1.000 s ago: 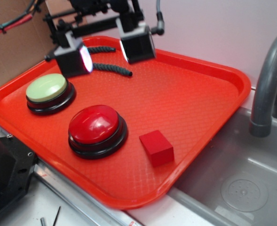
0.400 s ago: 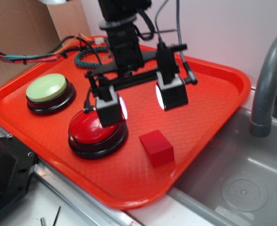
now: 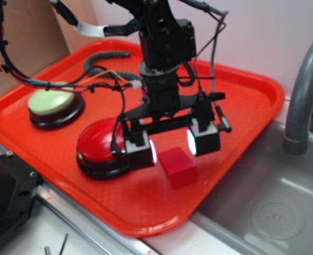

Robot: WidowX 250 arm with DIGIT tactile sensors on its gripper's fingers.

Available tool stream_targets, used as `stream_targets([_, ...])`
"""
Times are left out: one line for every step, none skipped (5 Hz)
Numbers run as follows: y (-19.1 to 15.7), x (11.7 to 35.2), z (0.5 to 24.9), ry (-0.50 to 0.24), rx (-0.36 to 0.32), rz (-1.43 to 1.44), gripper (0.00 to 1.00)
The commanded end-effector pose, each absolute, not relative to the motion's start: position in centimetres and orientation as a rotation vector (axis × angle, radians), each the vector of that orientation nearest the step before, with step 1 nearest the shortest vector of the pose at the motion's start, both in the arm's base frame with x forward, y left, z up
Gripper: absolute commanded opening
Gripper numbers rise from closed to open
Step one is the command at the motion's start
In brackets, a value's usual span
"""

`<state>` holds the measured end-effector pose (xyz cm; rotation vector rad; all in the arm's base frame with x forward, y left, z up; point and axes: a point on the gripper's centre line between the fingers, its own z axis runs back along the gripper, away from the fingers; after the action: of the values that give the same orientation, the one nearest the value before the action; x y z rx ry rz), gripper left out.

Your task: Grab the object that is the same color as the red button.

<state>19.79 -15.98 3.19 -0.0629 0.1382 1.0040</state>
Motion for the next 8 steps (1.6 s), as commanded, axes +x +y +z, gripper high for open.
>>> stream_targets([-16.2, 20.4, 2.5, 0.076, -0.107, 1.031, 0.98])
stream_targets([-16.0, 20.2, 2.6, 0.056, -0.144, 1.059, 0.00])
stream_targets([-15.8, 20.3, 2.7, 0.049, -0.154, 1.081, 0.00])
stream_targets([-15.2, 21.1, 3.5, 0.043, -0.164, 1.062, 0.00])
stream_targets([-13.8, 22.8, 7.3, -0.022, -0.158, 0.979, 0.00])
stream_targets([-12.4, 24.8, 11.6, 0.000, -0.194, 0.805, 0.00])
stream_targets([-11.4, 26.4, 16.0, -0.065, -0.174, 0.622, 0.00])
stream_targets([-9.6, 27.5, 18.9, -0.064, -0.117, 0.501, 0.00])
